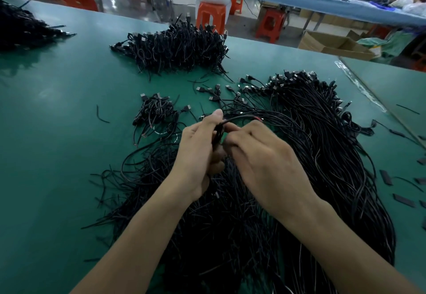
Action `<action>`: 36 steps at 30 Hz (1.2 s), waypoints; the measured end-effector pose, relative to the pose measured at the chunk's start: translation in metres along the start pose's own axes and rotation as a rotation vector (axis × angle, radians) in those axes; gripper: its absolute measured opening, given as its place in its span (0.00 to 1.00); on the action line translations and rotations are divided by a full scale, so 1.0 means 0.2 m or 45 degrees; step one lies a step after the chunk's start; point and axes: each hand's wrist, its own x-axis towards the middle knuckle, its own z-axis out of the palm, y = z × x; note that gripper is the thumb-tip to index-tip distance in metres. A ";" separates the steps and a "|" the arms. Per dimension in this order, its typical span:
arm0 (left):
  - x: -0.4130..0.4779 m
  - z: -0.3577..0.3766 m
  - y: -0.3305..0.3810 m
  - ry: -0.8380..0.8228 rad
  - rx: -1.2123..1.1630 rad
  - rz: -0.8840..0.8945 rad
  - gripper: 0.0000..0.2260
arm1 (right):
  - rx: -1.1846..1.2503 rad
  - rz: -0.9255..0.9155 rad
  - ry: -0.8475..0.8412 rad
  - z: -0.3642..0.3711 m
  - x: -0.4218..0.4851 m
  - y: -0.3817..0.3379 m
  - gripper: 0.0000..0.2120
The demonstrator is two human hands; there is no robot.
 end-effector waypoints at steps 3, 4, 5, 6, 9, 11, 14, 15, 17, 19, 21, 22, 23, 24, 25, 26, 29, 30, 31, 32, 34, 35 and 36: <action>0.00 0.00 0.00 -0.088 -0.009 -0.044 0.10 | 0.073 0.124 0.051 0.01 0.01 0.03 0.08; -0.01 0.00 0.00 -0.114 0.015 -0.046 0.08 | 0.062 0.099 0.019 0.00 0.01 0.04 0.10; -0.01 0.00 0.00 -0.138 0.031 -0.050 0.07 | 0.042 0.050 -0.028 0.00 0.01 0.04 0.11; -0.01 0.00 -0.01 -0.156 0.032 -0.058 0.07 | 0.019 -0.001 -0.078 -0.01 0.02 0.05 0.12; -0.01 -0.01 0.01 -0.196 -0.013 -0.103 0.07 | -0.021 -0.103 -0.174 -0.04 0.03 0.08 0.12; -0.01 -0.02 0.01 -0.187 -0.041 -0.130 0.08 | -0.084 -0.200 -0.174 -0.07 0.04 0.09 0.10; -0.01 -0.01 0.01 -0.120 -0.064 -0.174 0.16 | -0.199 -0.330 -0.102 -0.09 0.04 0.09 0.08; -0.01 -0.01 0.01 -0.093 -0.061 -0.174 0.20 | -0.224 -0.354 -0.073 -0.08 0.04 0.09 0.07; -0.01 0.00 0.01 -0.038 -0.034 -0.166 0.24 | -0.247 -0.395 -0.023 -0.07 0.03 0.07 0.05; -0.01 0.00 0.00 -0.016 0.011 -0.177 0.27 | -0.274 -0.448 0.015 -0.06 0.02 0.05 0.06; -0.01 0.00 -0.01 -0.037 0.052 -0.224 0.25 | -0.313 -0.504 0.023 -0.05 0.02 0.04 0.06; -0.01 0.00 -0.01 -0.053 0.073 -0.260 0.23 | -0.325 -0.526 0.017 -0.05 0.02 0.04 0.05; -0.01 -0.01 -0.01 -0.080 0.092 -0.300 0.21 | -0.331 -0.547 0.015 -0.05 0.03 0.04 0.04; -0.01 -0.02 -0.02 -0.116 0.102 -0.344 0.21 | -0.332 -0.568 0.019 -0.05 0.03 0.04 0.05; -0.01 -0.02 -0.02 -0.162 0.104 -0.389 0.21 | -0.328 -0.590 0.018 -0.06 0.04 0.05 0.06; -0.01 -0.02 -0.02 -0.217 0.100 -0.433 0.21 | -0.321 -0.613 0.009 -0.07 0.05 0.05 0.06; -0.01 -0.03 -0.02 -0.370 0.100 -0.553 0.24 | -0.294 -0.671 -0.073 -0.11 0.06 0.06 0.06; -0.01 -0.04 -0.02 -0.410 0.106 -0.584 0.25 | -0.289 -0.679 -0.109 -0.12 0.07 0.06 0.06; -0.01 -0.04 -0.02 -0.441 0.108 -0.606 0.25 | -0.288 -0.684 -0.141 -0.13 0.07 0.06 0.05; -0.01 -0.04 -0.02 -0.460 0.109 -0.616 0.25 | -0.289 -0.686 -0.167 -0.14 0.07 0.06 0.05; -0.01 -0.03 -0.01 -0.450 0.112 -0.606 0.24 | -0.294 -0.682 -0.203 -0.15 0.07 0.07 0.04; -0.01 -0.03 -0.01 -0.429 0.111 -0.597 0.22 | -0.299 -0.673 -0.219 -0.15 0.06 0.07 0.03; -0.01 -0.03 -0.01 -0.410 0.104 -0.591 0.21 | -0.300 -0.659 -0.236 -0.15 0.06 0.07 0.03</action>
